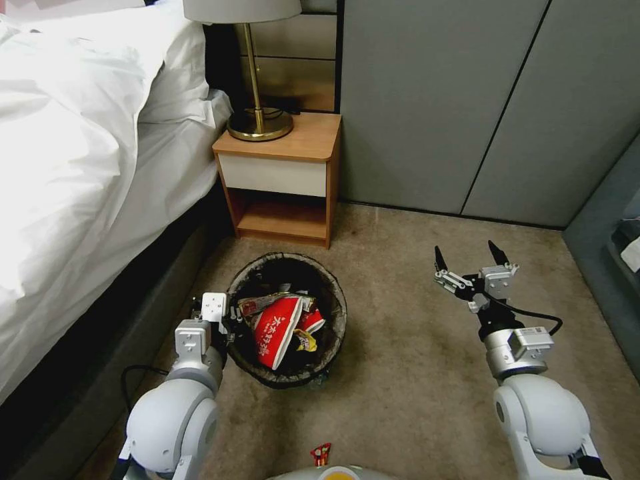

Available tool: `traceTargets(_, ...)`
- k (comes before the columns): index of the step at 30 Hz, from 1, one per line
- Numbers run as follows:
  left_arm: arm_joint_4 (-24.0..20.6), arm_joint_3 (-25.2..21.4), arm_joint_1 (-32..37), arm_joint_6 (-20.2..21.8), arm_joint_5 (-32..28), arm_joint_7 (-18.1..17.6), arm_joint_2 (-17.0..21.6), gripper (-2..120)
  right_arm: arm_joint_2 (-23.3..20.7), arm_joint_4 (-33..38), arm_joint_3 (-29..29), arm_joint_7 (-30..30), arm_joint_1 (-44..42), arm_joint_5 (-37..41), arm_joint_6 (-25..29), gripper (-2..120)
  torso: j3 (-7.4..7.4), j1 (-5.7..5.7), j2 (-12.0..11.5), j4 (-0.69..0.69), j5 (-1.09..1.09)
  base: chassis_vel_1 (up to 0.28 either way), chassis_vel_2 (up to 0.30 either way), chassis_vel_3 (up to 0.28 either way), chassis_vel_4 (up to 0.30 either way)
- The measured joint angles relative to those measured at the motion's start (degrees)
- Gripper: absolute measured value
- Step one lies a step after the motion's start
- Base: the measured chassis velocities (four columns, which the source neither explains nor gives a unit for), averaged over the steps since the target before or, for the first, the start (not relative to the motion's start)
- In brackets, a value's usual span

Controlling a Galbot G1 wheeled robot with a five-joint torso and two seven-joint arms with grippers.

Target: Pick up the trash bin, then pick up the garbage from the floor and place it into the trash bin.

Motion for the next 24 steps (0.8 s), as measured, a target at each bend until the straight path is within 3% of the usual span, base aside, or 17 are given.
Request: traceTargets(24, -0.3, 0.1, 0.4, 0.4, -1.0, -0.2, 0.0, 0, -0.2, -1.5, -0.7, 0.4, 0.2, 0.0, 0.2, 100, 0.0, 0.0, 0.0, 0.0, 0.0, 0.0, 0.0, 0.0, 0.0)
